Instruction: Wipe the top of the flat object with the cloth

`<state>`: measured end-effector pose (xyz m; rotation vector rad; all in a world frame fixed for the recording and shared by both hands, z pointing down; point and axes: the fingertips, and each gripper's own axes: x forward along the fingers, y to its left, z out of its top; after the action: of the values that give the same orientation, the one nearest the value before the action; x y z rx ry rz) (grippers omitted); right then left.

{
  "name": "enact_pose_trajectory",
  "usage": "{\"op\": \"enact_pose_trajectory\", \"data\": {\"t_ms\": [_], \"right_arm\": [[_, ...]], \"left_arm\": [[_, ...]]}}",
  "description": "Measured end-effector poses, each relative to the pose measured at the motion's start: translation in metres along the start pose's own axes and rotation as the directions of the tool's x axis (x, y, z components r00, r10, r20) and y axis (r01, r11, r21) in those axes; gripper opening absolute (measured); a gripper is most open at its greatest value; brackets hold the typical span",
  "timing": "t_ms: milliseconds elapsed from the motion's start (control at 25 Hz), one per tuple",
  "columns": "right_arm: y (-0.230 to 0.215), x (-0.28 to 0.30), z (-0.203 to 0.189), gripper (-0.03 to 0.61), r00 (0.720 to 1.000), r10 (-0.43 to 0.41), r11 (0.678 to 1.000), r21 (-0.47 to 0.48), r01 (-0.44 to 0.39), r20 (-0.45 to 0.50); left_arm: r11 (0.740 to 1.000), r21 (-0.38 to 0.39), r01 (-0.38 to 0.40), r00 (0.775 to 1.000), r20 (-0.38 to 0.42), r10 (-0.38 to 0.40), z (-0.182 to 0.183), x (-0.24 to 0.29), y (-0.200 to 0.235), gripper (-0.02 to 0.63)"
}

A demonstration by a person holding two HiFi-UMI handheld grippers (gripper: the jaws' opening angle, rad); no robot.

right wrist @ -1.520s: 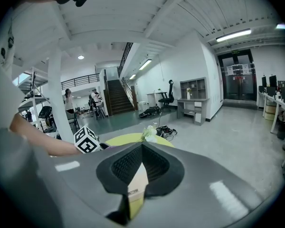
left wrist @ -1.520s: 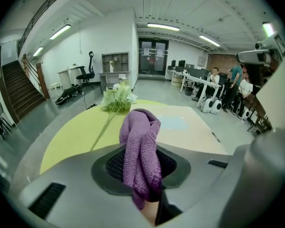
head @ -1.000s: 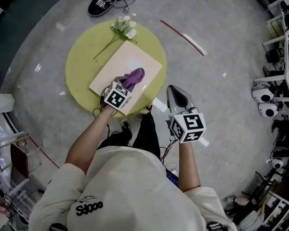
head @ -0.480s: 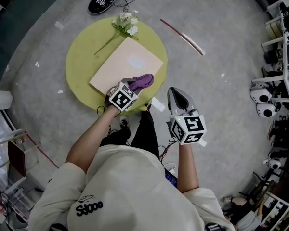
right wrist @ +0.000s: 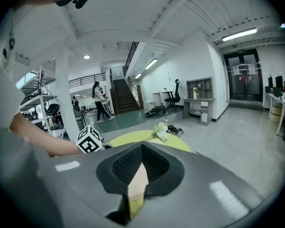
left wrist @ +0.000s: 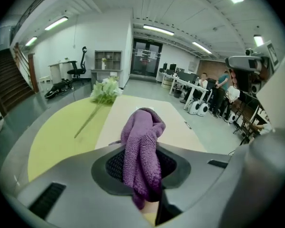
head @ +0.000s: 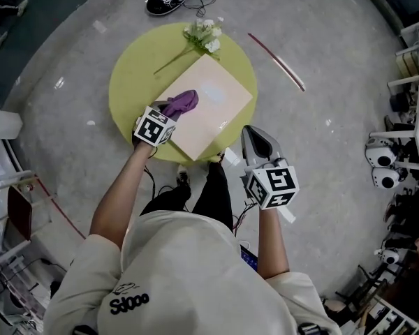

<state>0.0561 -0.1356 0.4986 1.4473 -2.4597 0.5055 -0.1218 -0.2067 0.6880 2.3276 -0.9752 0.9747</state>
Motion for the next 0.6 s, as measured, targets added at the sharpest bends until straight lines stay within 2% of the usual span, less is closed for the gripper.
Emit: {"op": "enact_pose_trajectory", "data": {"t_ms": [200,320,440,600], "right_arm": [[0.013,0.009,0.0,0.008,1.0,0.026,1.0,-0.017,-0.026,-0.014],[0.016,0.009,0.0,0.008,0.999,0.033,0.999,-0.026,-0.033,-0.016],[0.017,0.006,-0.001,0.008,0.999,0.029,0.999,-0.034,-0.029,-0.016],[0.011,-0.004,-0.005,0.009,1.0,0.009,1.0,-0.028,-0.01,-0.017]], "left_arm": [[0.991,-0.091,-0.098,0.995,0.016,0.099,-0.018,-0.023,0.04,0.092],[0.985,-0.123,-0.121,0.992,0.023,0.125,-0.023,-0.027,0.046,0.092],[0.988,-0.118,-0.098,0.995,0.016,0.1,-0.023,-0.023,0.036,0.091],[0.997,-0.073,-0.01,1.0,0.004,0.01,-0.021,-0.013,-0.001,0.091]]}}
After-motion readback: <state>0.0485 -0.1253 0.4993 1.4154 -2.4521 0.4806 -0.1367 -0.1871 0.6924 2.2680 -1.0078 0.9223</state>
